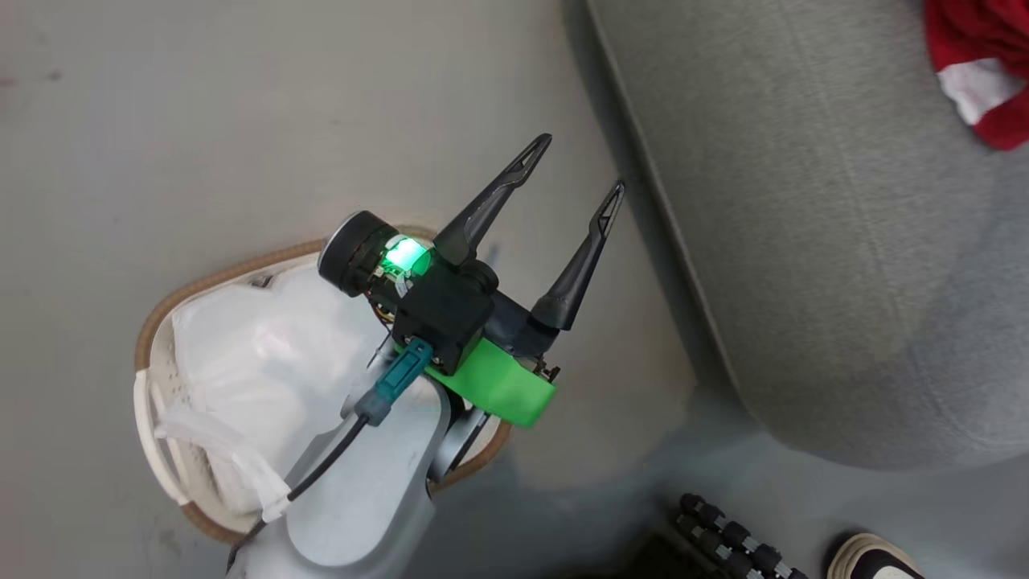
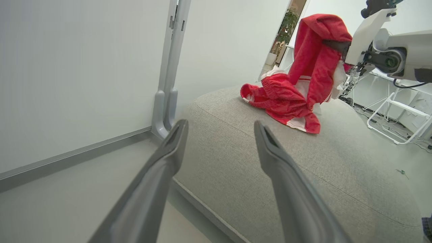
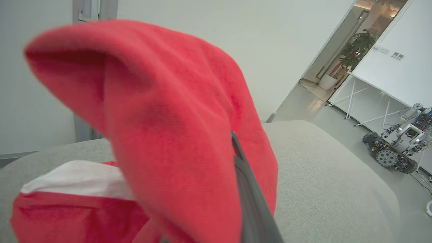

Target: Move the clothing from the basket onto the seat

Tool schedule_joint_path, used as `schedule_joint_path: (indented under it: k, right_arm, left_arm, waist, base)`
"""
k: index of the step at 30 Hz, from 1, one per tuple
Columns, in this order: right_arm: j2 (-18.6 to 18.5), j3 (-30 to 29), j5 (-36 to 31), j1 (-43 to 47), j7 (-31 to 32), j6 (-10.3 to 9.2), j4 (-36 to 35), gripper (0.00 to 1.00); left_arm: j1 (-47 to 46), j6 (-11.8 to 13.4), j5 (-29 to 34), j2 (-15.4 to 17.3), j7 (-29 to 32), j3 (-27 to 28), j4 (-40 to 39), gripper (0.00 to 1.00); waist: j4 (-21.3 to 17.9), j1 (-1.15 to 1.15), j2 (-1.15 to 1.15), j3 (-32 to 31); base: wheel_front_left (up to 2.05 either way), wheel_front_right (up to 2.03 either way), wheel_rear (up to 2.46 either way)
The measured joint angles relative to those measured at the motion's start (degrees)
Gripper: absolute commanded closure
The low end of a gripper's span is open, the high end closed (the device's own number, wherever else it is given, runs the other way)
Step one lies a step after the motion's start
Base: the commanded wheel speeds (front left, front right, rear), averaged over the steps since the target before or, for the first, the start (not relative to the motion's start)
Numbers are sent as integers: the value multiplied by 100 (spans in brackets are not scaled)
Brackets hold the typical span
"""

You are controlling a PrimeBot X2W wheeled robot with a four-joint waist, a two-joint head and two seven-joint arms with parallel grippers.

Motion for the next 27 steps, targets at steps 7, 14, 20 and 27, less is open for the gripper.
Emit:
schedule_joint_path:
  k: [7, 14, 20, 27]
  right_arm:
    - [361, -242, -193, 160, -1, 0, 171, 0]
    - [686, -259, -186, 798, -1, 0, -309, 0]
    - [829, 131, -22, 1527, -1, 0, -1017, 0]
    - [1043, 409, 402, 2230, -1, 0, -1822, 0]
  left_arm:
    - [-42, -1, 19, 8, 0, 97, 47, 0]
    - [-10, -1, 14, 7, 0, 229, 101, 0]
    - [253, -1, -66, 25, 0, 515, 151, 0]
    - [691, -1, -53, 25, 0, 958, 158, 0]
  waist:
    - [382, 0, 0, 433]
    - [502, 0, 0, 383]
    - [441, 0, 0, 22]
    - [336, -1, 0, -610]
  base:
    - [0, 0, 0]
    - [0, 0, 0]
    - [0, 0, 0]
    - [0, 0, 0]
